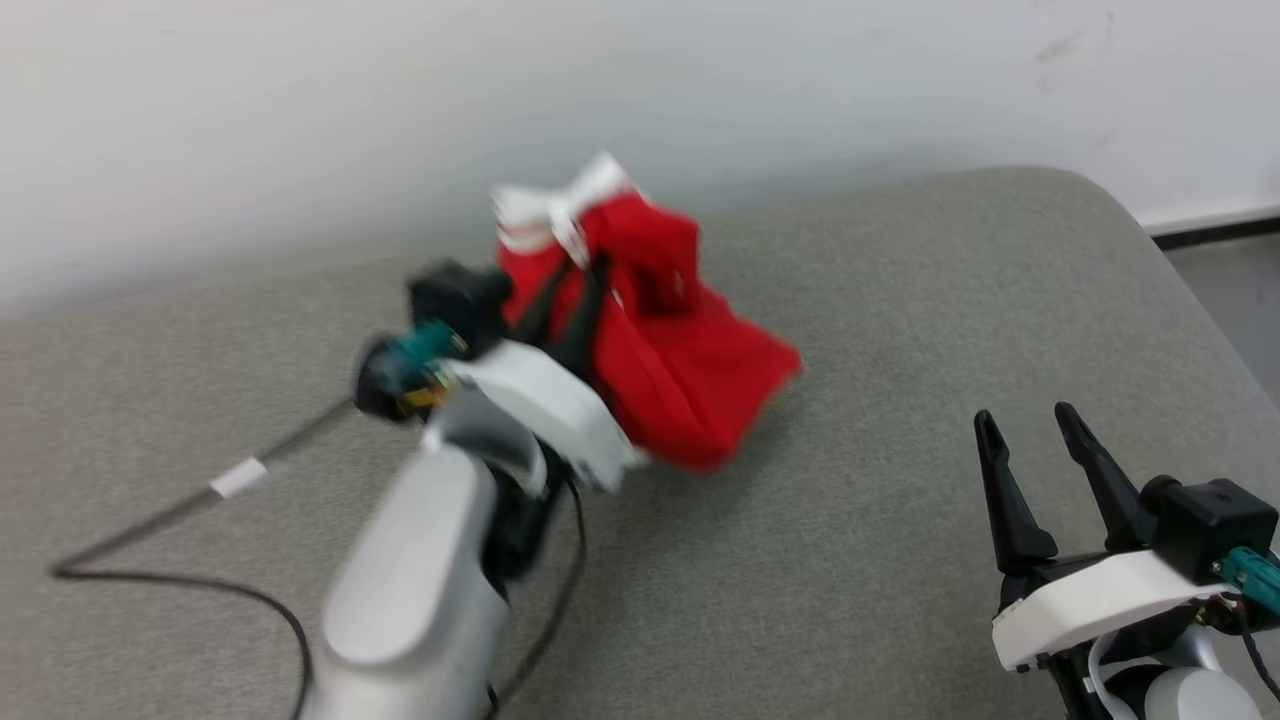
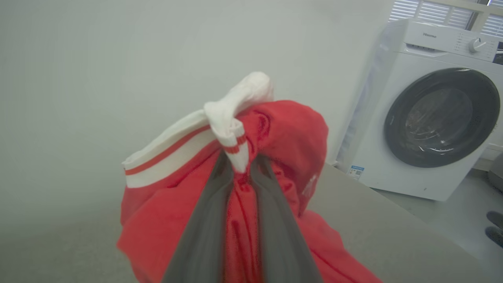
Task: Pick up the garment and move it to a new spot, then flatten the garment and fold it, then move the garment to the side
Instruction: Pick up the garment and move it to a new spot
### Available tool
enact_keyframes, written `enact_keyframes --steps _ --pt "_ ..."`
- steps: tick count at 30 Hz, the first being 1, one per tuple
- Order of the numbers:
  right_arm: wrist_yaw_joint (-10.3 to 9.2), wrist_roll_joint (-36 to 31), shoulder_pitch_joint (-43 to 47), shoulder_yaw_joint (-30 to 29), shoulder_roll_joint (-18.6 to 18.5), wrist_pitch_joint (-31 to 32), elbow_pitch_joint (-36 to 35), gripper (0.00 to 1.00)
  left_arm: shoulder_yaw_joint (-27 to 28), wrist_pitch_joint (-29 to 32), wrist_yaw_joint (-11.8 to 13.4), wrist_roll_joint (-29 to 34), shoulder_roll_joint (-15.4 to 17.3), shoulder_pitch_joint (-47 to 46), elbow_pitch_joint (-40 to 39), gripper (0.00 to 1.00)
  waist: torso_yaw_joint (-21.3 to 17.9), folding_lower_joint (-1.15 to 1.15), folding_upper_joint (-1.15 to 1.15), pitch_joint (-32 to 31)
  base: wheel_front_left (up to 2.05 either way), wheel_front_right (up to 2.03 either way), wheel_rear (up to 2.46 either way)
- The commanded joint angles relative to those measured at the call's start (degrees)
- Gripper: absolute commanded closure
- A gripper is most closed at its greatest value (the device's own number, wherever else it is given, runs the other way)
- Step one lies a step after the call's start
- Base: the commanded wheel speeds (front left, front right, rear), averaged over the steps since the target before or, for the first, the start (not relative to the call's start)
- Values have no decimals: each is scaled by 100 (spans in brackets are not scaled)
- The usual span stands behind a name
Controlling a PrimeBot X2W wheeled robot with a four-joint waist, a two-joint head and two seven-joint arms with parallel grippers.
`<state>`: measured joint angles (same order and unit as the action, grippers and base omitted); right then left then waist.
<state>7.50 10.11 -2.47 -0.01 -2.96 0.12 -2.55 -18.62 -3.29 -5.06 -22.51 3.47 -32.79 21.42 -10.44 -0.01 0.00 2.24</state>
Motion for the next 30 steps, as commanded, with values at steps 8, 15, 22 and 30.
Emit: enact_keyframes --steps 8,15,22,30 --pt "-2 136 -100 40 10 -131 73 0 -1018 -94 142 -311 -61 1218 427 80 -263 1 0 340 0 0 0" --pt "-2 139 -120 -8 11 -179 150 0 -1420 -427 260 -143 -46 1511 453 0 25 1 0 354 0 0 0" --pt "-2 0 -24 -165 10 -89 59 0 -1489 -906 451 294 137 1304 -219 0 488 1 0 196 0 0 0" --pt "-2 -172 104 -386 10 86 -119 0 -1010 -1006 904 206 311 1392 -765 0 833 1 0 73 0 0 0"
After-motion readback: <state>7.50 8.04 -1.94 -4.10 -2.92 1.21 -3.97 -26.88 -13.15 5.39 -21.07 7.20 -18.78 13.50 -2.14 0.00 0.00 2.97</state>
